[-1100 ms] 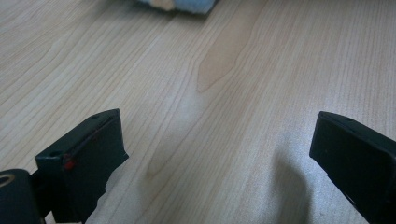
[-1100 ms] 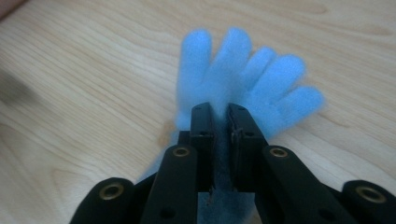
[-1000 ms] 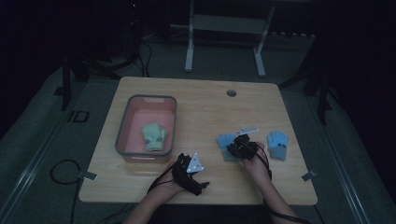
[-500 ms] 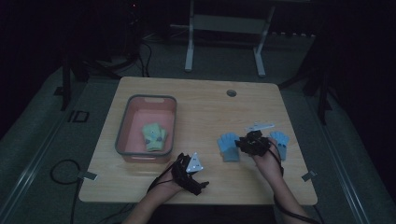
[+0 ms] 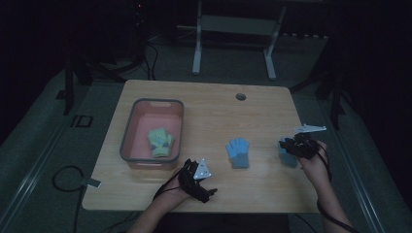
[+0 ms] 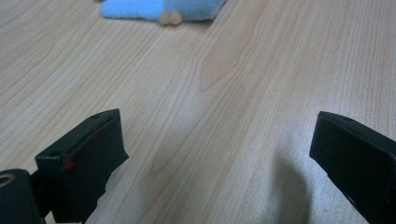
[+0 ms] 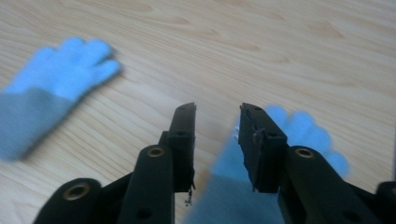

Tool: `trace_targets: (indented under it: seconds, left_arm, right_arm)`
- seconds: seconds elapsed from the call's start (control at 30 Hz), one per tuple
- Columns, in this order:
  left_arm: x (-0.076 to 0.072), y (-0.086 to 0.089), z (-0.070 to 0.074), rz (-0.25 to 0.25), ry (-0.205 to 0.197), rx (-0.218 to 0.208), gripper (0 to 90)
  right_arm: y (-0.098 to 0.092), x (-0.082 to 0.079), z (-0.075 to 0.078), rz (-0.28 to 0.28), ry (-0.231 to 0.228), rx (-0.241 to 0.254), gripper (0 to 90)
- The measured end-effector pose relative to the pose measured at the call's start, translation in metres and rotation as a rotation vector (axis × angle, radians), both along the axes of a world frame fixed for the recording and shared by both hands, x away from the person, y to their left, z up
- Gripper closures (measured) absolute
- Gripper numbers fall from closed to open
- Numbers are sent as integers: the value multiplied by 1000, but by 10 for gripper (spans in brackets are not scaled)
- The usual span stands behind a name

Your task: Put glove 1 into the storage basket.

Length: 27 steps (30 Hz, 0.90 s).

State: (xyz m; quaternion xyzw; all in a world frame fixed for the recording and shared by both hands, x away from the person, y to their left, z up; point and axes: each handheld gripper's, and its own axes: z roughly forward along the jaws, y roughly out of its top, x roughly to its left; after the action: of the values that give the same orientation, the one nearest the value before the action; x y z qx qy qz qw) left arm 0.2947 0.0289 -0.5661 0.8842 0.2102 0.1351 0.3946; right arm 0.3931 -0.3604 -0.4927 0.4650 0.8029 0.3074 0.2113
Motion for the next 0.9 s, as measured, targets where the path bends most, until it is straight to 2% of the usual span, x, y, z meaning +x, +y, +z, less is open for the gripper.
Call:
trace_targets:
  seconds: [0.17, 0.27, 0.4, 0.47, 0.5, 0.6, 0.7, 0.9]
  left_arm:
    - [0, -1, 0, -2, -6, 2, 35]
    - [-1, 0, -1, -11, -11, 14, 35]
    - [-1, 1, -1, -8, -12, 4, 35]
    - [-1, 2, 0, -5, -9, -4, 35]
    - [-1, 1, 0, -5, -9, -2, 35]
    - [-1, 1, 0, -7, -10, 7, 35]
    - [-1, 1, 0, -2, -9, 1, 35]
    - [-1, 1, 0, -2, -8, -1, 35]
  right_arm:
    - [-19, -2, -12, -19, 31, 7, 653]
    - [-24, 0, -22, -25, 49, -7, 649]
    - [-30, 0, -35, -41, 68, -20, 644]
    - [-33, 0, -43, -57, 88, -44, 648]
    - [-34, 0, -44, -57, 86, -22, 649]
    - [-37, 0, -46, -49, 81, -10, 705]
    - [-36, 1, -46, -55, 87, -7, 821]
    - [-35, 3, -42, -76, 104, 8, 872]
